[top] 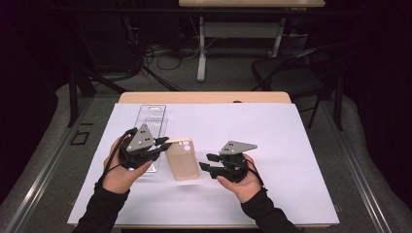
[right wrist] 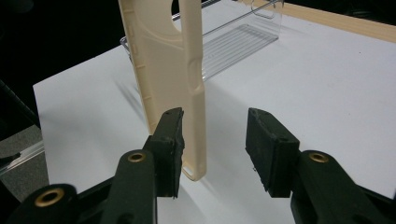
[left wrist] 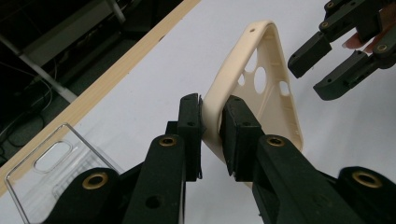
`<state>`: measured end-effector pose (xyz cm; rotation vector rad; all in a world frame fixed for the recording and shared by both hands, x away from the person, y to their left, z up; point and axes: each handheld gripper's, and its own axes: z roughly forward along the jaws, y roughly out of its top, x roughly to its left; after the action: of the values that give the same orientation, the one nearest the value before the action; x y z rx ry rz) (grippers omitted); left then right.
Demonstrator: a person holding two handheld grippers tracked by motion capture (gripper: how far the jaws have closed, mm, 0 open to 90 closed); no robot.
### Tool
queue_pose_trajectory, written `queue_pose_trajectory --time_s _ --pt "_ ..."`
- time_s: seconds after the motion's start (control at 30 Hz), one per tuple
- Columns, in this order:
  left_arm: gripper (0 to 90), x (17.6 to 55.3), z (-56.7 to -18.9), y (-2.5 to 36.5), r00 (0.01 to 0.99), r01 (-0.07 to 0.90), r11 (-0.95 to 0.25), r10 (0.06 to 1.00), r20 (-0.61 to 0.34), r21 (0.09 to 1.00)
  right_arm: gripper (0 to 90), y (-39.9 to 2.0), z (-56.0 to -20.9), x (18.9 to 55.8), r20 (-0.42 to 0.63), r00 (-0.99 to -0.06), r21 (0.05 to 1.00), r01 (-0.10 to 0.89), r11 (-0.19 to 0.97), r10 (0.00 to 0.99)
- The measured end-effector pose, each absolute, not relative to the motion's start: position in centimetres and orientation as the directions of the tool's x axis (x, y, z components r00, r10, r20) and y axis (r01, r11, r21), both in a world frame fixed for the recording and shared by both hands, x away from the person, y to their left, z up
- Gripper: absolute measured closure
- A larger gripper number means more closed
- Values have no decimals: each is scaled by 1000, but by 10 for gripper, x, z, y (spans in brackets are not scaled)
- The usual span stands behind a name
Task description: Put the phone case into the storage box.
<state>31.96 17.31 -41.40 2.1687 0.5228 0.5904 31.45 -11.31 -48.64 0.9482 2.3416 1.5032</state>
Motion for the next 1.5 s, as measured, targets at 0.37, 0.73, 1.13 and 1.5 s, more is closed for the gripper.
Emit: queue_pose_trajectory --time_s 0.37,0.73,1.13,1.5 --pt "787 322 -412 178 803 146 -580 543 247 801 557 -116 -487 315 161 -770 873 403 276 618" --pt "786 326 -417 183 800 133 -551 551 239 824 503 -120 -487 318 153 -759 882 394 259 633" --pt "786 325 -418 186 797 101 -524 552 247 846 400 -124 -488 321 133 -759 894 369 253 637" --pt "786 329 -425 192 784 61 -512 555 277 857 347 -127 -487 323 134 -744 891 379 249 654"
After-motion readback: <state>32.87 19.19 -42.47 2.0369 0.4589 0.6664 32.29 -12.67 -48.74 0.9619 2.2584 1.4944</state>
